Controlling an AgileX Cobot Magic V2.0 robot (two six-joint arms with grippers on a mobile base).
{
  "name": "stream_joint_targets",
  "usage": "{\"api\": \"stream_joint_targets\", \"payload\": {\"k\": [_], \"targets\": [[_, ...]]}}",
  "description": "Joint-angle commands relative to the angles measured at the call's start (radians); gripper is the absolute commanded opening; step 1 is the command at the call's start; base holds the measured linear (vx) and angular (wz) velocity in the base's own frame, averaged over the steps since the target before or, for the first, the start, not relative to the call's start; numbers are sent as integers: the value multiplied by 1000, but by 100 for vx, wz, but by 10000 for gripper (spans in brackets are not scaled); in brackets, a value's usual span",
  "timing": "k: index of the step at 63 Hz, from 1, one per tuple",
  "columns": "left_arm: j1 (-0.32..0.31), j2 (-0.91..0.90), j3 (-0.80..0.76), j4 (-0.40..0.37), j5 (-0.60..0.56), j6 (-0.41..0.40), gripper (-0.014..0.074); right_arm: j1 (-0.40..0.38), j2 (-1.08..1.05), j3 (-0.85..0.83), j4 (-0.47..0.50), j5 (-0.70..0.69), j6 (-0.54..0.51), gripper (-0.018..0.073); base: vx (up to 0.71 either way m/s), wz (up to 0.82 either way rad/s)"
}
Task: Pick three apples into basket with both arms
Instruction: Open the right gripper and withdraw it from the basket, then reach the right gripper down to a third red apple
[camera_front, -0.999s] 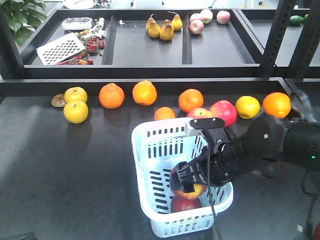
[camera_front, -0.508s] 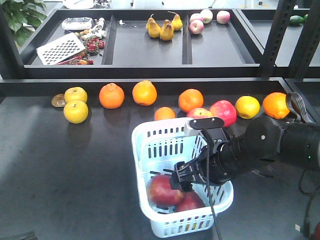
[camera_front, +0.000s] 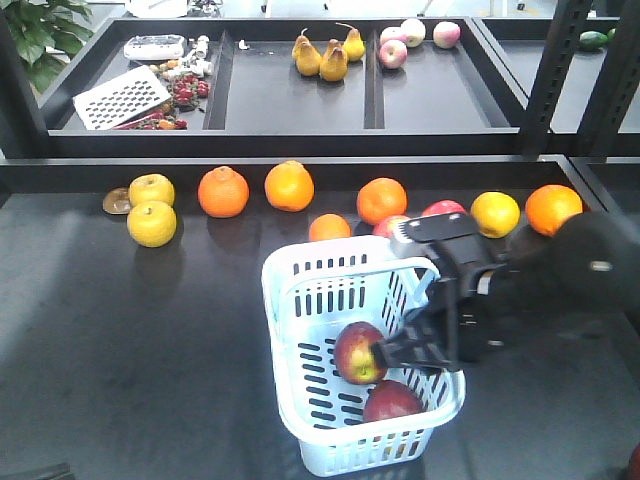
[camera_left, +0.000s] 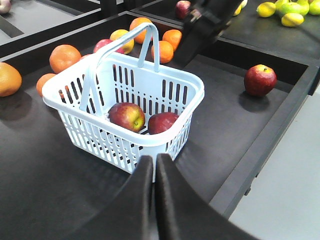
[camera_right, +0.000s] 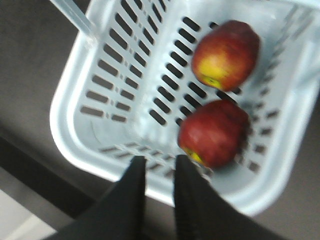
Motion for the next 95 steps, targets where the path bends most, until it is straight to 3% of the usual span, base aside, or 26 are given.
{"api": "stream_joint_targets", "payload": {"k": [1, 11, 17, 40, 52, 61, 72, 76, 83, 95], "targets": [[1, 8, -26, -33, -54, -5, -8, -3, -101, -25, -174, 58, 132, -15, 0, 0], [1, 8, -26, -33, -54, -5, -8, -21, -210, 39, -523, 100, 386, -9, 0, 0], [1, 8, -26, -33, -54, -5, -8, -113, -255, 102, -590, 109, 473, -8, 0, 0], [1, 8, -26, -33, -54, -5, -8, -612, -234, 166, -488, 40, 311, 3, 0, 0], [1, 8, -26, -33, -54, -5, -8, -767, -170, 166, -420, 95, 210, 85, 0, 0], [1, 8, -26, -33, -53, -5, -8, -808, -108, 166, -389, 85, 174, 272, 0, 0], [1, 8, -26, -33, -50, -5, -8, -815, -15, 166, -412, 78, 182, 579, 0, 0], [1, 8, -26, -34, -48, -5, -8, -815, 23, 166, -418, 76, 183, 648, 0, 0], [1, 8, -26, -34, -46, -5, -8, -815, 84, 166, -436, 70, 202, 712, 0, 0], [1, 8, -26, -34, -40, -5, -8, -815, 178, 166, -495, 48, 251, 691, 0, 0]]}}
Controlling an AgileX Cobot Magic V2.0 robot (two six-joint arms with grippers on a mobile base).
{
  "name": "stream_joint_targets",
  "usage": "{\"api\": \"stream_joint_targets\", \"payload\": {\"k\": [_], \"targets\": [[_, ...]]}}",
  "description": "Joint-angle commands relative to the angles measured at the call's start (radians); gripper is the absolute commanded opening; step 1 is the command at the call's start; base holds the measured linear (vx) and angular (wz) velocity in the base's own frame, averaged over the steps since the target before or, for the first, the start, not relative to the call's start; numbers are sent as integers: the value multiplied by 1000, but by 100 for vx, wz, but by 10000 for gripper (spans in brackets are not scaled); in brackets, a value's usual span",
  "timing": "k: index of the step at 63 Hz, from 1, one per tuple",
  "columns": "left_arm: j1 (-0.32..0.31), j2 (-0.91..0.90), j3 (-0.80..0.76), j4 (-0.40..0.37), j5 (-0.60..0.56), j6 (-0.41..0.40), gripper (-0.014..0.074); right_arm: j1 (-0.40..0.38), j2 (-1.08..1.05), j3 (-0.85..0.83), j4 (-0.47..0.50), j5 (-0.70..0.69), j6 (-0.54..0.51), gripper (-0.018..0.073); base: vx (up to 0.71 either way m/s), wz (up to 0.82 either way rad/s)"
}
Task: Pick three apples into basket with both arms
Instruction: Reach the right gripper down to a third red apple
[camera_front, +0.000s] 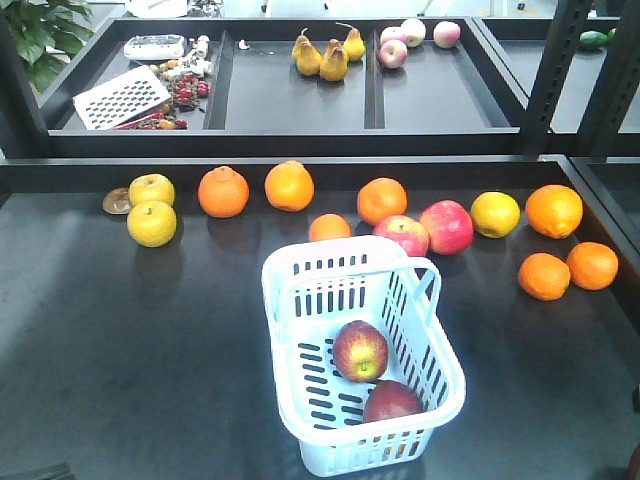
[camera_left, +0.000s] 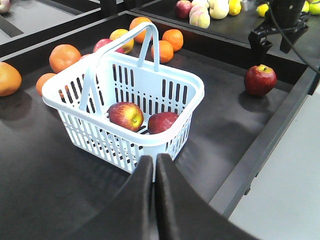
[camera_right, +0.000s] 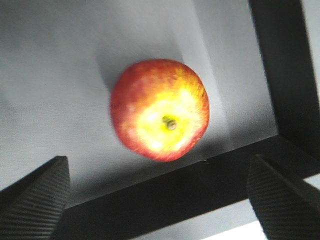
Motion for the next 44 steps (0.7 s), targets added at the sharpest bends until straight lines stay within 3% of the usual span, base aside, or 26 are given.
{"api": "stream_joint_targets", "payload": {"k": [1, 34, 44], "targets": [[1, 8, -26, -34, -40, -5, -8, -5, 16, -25, -45, -22, 18, 687, 0, 0], [1, 8, -26, -34, -40, -5, -8, -5, 206, -25, -76, -147, 29, 627, 0, 0], [1, 8, -26, -34, -40, -5, -8, -3, 220, -26, -62, -154, 29, 536, 0, 0]]}}
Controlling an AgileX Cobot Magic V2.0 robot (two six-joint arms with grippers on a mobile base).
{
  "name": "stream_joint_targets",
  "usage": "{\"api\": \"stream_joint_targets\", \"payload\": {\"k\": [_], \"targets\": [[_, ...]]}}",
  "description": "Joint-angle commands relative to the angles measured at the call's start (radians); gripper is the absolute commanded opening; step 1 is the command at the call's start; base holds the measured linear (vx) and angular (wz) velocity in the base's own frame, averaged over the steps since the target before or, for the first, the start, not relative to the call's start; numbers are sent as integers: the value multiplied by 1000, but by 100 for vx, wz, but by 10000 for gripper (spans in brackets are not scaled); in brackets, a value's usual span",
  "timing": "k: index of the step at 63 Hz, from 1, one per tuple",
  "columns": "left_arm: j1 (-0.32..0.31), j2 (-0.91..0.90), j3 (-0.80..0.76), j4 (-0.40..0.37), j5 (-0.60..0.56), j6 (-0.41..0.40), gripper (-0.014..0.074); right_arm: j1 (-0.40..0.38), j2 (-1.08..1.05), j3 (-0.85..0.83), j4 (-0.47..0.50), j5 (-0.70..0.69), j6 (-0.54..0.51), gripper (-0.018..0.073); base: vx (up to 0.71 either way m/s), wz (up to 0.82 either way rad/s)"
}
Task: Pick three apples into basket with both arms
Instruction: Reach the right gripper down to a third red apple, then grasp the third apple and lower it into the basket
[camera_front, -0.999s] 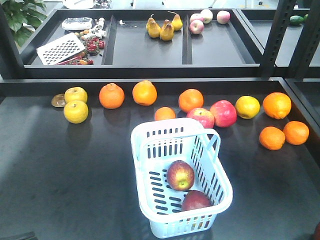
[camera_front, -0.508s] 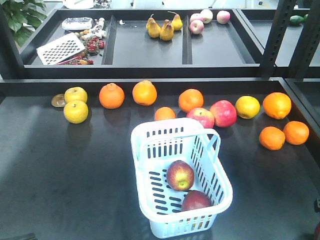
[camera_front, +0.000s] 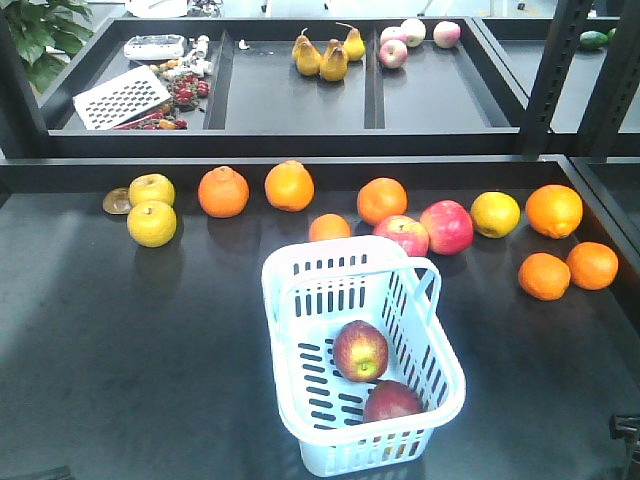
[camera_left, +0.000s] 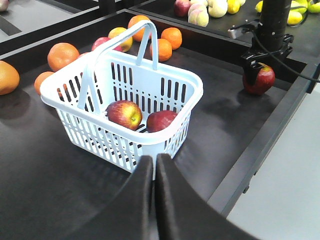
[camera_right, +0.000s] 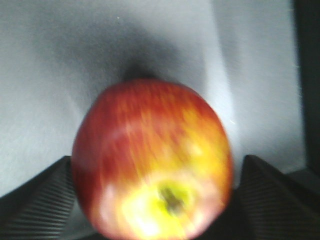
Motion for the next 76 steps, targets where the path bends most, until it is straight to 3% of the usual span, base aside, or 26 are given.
{"api": "stream_joint_targets", "payload": {"k": [1, 10, 21, 35, 43, 51, 57, 68, 76], "targets": [[1, 8, -26, -34, -48, -5, -8, -3, -33, -21, 0, -3, -1, 519, 0, 0], [1, 8, -26, -34, -51, -5, -8, -3, -62, -40, 65, 33, -24, 298, 0, 0], [1, 8, -26, -34, -51, -5, -8, 1, -195, -125, 271, 137, -211, -15, 0, 0], [1, 8, -26, -34, -51, -5, -8, 18, -451, -158, 576, 208, -485, -6, 0, 0], [1, 8, -26, -34, -54, -5, -8, 80, -567, -158, 668, 248, -529, -4, 0, 0], [1, 8, -26, -34, -54, -5, -8, 203, -638, -158, 722, 287, -532, -4, 0, 0], [1, 8, -26, -34, -54, -5, -8, 343, -651, -158, 743, 268, -528, -4, 0, 0], [1, 8, -26, -34, -55, -5, -8, 573, -608, -158, 750, 143, -466, -4, 0, 0], [1, 8, -26, -34, -55, -5, -8, 700, -524, -158, 748, 40, -453, -4, 0, 0]]}}
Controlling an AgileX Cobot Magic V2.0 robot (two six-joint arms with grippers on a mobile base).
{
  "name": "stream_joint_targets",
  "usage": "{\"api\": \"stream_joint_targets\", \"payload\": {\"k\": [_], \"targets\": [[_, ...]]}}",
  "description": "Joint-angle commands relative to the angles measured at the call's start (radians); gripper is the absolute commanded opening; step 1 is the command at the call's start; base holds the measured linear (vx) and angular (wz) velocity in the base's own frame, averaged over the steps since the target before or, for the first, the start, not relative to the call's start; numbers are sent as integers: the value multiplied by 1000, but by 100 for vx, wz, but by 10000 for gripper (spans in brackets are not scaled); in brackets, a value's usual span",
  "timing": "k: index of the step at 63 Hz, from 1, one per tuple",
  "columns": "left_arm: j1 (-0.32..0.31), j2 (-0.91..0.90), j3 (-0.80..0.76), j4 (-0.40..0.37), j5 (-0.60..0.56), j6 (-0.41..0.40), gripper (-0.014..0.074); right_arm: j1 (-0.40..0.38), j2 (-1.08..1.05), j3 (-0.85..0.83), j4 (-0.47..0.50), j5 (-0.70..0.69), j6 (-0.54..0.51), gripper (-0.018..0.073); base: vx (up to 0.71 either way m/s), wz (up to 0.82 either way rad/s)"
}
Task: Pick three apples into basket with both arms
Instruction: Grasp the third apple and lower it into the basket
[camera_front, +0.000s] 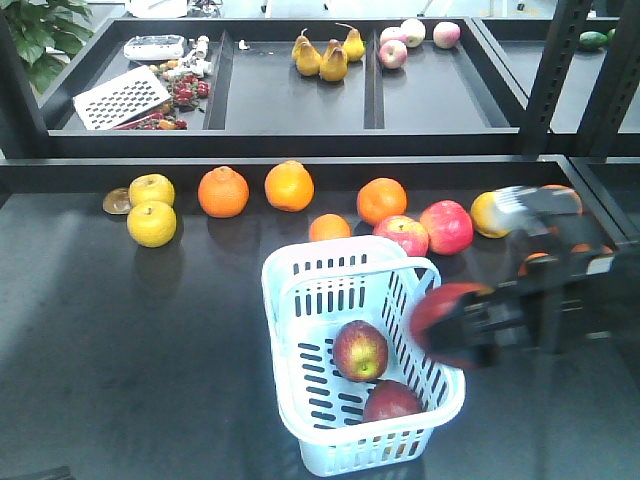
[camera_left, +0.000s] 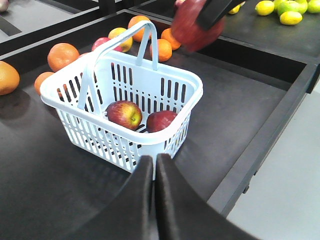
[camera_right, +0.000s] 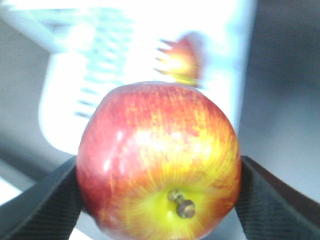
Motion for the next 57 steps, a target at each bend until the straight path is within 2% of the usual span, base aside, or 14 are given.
{"api": "stream_joint_targets", "payload": {"k": [1, 7, 18, 25, 35, 44, 49, 57], "targets": [[1, 8, -26, -34, -55, -5, -8, 84, 43, -27, 33, -126, 13, -4, 0, 0], [1, 8, -26, -34, -55, -5, -8, 144, 120, -27, 32, -216, 29, 1, 0, 0], [1, 8, -26, -34, -55, -5, -8, 154, 235, -30, 36, -340, 32, 80, 0, 0], [1, 8, -26, -34, -55, -5, -8, 154, 274, -30, 43, -367, 32, 215, 0, 0], [1, 8, -26, -34, -55, -5, -8, 154, 294, -30, 67, -372, 29, 479, 0, 0], [1, 8, -26, -34, -55, -5, -8, 154, 294, -30, 71, -385, 27, 624, 0, 0], [1, 8, -26, -34, -55, -5, -8, 154, 294, -30, 70, -386, 26, 645, 0, 0], [1, 8, -26, -34, -55, -5, -8, 154, 294, -30, 70, -398, 26, 629, 0, 0]]}}
